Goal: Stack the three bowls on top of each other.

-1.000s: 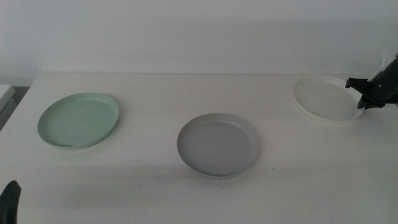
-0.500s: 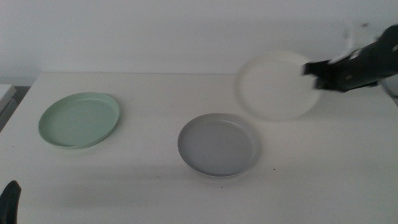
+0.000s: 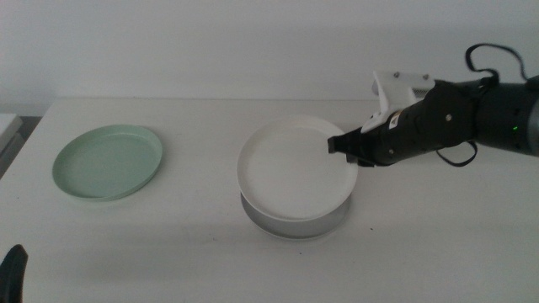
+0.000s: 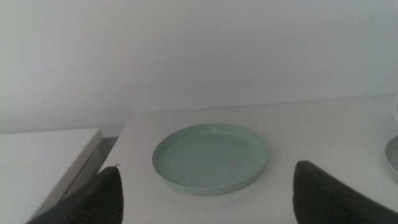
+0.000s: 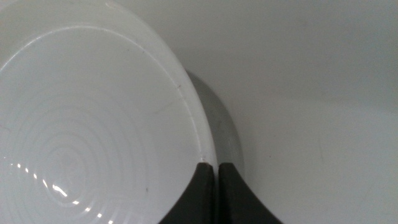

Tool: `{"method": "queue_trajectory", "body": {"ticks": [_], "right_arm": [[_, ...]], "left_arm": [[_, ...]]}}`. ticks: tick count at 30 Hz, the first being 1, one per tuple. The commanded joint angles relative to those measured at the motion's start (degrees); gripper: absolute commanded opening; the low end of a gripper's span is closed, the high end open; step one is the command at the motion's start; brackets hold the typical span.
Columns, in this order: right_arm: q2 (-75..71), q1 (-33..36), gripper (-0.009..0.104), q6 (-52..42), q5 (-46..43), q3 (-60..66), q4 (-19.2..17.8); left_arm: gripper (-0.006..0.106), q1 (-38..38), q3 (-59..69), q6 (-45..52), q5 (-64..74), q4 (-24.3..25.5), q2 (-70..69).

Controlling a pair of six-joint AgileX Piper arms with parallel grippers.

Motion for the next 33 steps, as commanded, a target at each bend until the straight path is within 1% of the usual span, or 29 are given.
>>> {"method": "queue_trajectory", "body": {"ticks": [1,10,12,13,15,17,18,20,22,27,29,30,31,33], "right_arm": [[1.4,0.1,-0.003,0.1,-1.2,0.2,0.0],[4.6,0.1,-0.002,-0.5,-2.1,0.2,0.0],[4.6,0.1,0.002,-0.5,-2.3,0.2,0.0],[4.7,0.1,0.006,-0.5,-2.3,0.2,0.0],[4.7,0.1,0.019,-0.5,-2.8,0.2,0.0],[4.7,0.1,0.039,-0.5,-3.1,0.2,0.0],[4.5,0.1,0.046,-0.5,-3.1,0.2,0.0],[3.3,0.1,0.073,-1.5,-1.6,-0.4,0.0],[0.7,0.1,0.093,-3.9,0.8,-1.2,0.0],[-13.7,0.1,0.093,-8.9,7.0,-1.5,0.0],[-21.0,0.6,0.093,-14.0,11.8,-0.8,1.1],[-24.1,1.3,0.093,-17.4,13.3,0.5,2.4],[-28.0,2.1,0.093,-21.4,14.7,2.6,4.6],[-34.9,4.2,0.093,-29.0,15.3,7.6,10.3]], "left_arm": [[0.094,0.0,0.0,-0.3,-0.6,0.2,-0.2],[0.094,0.0,0.0,-0.3,-0.6,0.1,-0.2],[0.094,0.0,0.0,-0.3,-0.6,0.1,-0.2],[0.094,0.0,0.0,-0.3,-0.6,0.1,-0.2],[0.094,0.0,0.0,-0.3,-0.6,0.1,-0.2],[0.094,0.0,0.0,-0.3,-0.6,0.1,-0.2],[0.094,0.0,0.0,-0.3,-0.6,0.1,-0.2],[0.094,0.0,0.0,-0.3,-0.6,0.1,-0.2],[0.094,0.0,0.0,-0.3,-0.6,0.1,-0.2],[0.094,0.0,0.0,-0.3,-0.6,0.1,-0.2],[0.094,0.0,0.0,-0.3,-0.6,0.1,-0.2],[0.094,0.0,0.0,-0.3,-0.6,0.1,-0.2],[0.094,0.0,0.0,-0.3,-0.6,0.1,-0.2],[0.094,0.0,0.0,-0.3,-0.6,0.1,-0.2]]}}
